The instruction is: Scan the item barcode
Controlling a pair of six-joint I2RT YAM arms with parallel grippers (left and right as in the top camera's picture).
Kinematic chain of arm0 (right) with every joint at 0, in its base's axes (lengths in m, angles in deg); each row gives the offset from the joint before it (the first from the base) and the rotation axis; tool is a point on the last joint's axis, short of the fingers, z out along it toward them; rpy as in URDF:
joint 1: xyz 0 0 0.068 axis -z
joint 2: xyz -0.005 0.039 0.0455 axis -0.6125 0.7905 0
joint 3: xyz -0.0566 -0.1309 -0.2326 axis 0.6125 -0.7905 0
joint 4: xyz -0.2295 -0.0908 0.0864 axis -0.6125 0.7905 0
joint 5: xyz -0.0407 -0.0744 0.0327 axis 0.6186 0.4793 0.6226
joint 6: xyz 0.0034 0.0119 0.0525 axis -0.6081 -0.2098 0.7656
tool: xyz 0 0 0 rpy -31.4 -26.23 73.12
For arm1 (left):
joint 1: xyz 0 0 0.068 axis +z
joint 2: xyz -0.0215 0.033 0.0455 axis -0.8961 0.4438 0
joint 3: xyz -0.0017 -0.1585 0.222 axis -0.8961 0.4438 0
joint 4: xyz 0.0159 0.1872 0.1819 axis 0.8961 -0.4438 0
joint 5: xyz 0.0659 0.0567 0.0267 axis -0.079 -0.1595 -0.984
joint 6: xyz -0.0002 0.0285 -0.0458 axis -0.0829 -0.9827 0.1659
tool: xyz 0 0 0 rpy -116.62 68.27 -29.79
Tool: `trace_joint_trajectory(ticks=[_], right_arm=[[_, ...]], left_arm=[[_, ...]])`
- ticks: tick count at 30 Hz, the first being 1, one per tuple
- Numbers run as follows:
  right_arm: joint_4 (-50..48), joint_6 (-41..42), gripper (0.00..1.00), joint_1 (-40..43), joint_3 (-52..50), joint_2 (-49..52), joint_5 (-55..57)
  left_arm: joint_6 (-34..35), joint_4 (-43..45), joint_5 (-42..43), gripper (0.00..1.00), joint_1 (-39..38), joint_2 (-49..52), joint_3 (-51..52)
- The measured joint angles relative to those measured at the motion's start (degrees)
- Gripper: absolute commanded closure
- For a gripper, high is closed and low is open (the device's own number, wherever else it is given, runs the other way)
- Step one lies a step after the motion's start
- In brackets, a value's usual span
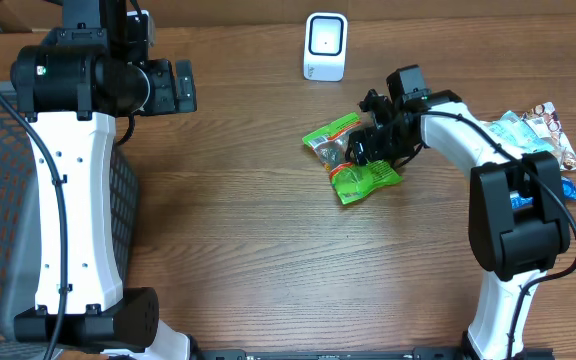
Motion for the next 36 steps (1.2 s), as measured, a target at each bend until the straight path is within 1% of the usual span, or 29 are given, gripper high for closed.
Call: trace_joint_trajectory(ticks=[1,3,9,14,15,17,19,21,25,28,36], right_arm=[[0.02,1.22,0.35,-0.15,-0.04,0.00,0.46],[0.44,3.82,0.40,-0.46,-0.13,-0.02,1.16],[0.48,7.80,0.40,-1.60,-0.24,-0.09,3.65],[0.59,10.58,0.40,-4.61,-0.24,-0.42,9.92],[0.63,11.17,0.42,-5.35,-0.24,-0.48,11.21],[0.70,11.93,0.54,-6.82,-0.22,-0.61,13.46],[0.90,12.46,0.82,-7.91,-0.17,-0.72,14.80],[1.40,12.39,0.96,-8.94,0.35,-0.74,15.61],[2.43,12.13,0.96,-9.46,1.27,-0.83,16.33],[2.78,12.04,0.96,-9.05,1.68,-0.68,13.99],[3.69,11.85,0.96,-7.65,3.10,-0.50,1.46]], left_arm=[[-0.02,-0.02,0.00,0.00,0.00,0.00,0.00],[0.00,-0.02,0.00,0.00,0.00,0.00,0.00],[0.00,-0.02,0.00,0.00,0.00,0.00,0.00],[-0.02,-0.02,0.00,0.00,0.00,0.00,0.00],[0.00,-0.02,0.00,0.00,0.00,0.00,0.00],[0.00,-0.02,0.00,0.00,0.00,0.00,0.00],[0.00,-0.02,-0.02,0.00,0.00,0.00,0.00],[-0.02,0.00,0.00,0.00,0.00,0.00,0.00],[0.00,-0.02,0.00,0.00,0.00,0.00,0.00],[0.00,-0.02,0.00,0.00,0.00,0.00,0.00],[0.00,-0.02,0.00,0.00,0.00,0.00,0.00]])
